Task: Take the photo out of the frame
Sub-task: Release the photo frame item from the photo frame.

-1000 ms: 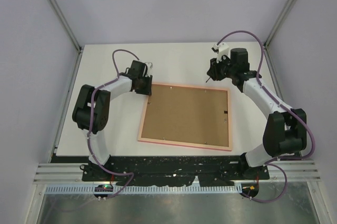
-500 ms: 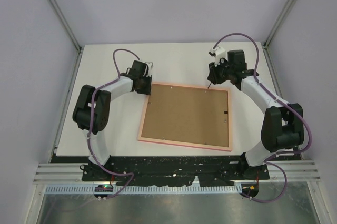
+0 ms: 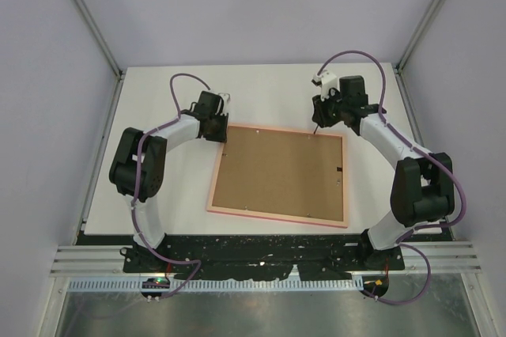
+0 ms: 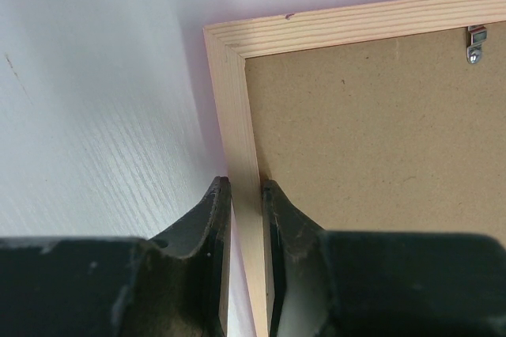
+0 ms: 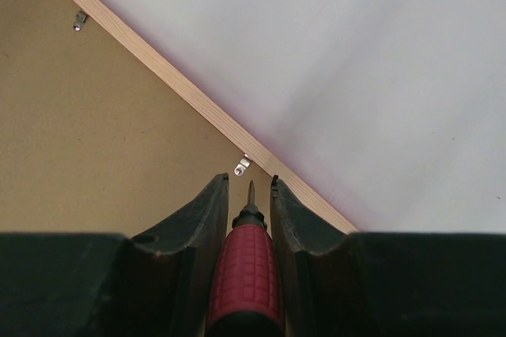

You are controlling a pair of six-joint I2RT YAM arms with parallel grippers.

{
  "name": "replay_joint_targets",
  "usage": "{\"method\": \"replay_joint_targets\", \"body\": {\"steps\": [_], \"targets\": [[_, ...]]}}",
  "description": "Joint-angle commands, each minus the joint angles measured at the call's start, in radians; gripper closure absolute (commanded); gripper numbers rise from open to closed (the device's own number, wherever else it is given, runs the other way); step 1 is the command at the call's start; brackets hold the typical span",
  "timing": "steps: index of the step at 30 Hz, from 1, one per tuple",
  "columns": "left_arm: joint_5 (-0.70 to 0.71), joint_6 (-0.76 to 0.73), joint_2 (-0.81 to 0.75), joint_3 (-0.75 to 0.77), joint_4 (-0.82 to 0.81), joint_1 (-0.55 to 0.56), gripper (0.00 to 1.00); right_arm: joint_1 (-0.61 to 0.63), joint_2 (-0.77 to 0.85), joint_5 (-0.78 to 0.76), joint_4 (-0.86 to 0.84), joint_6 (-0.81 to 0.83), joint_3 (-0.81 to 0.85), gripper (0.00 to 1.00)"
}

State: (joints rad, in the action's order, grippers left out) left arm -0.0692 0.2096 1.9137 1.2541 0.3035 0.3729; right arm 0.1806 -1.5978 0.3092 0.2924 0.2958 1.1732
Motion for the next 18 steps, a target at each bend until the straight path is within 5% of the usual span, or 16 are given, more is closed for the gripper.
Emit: {"method": "replay_joint_targets", "body": {"steps": [1,18], "targets": [[0.025,-0.026,-0.018,-0.013,-0.012,0.012,0.88,0.013,0.01,-0.018,-0.107,-0.035,-0.03,0.92],[0.029,-0.032,-0.013,-0.009,-0.007,0.015,0.88,0.033,-0.033,-0.088,-0.162,-0.049,-0.05,0.92]]}}
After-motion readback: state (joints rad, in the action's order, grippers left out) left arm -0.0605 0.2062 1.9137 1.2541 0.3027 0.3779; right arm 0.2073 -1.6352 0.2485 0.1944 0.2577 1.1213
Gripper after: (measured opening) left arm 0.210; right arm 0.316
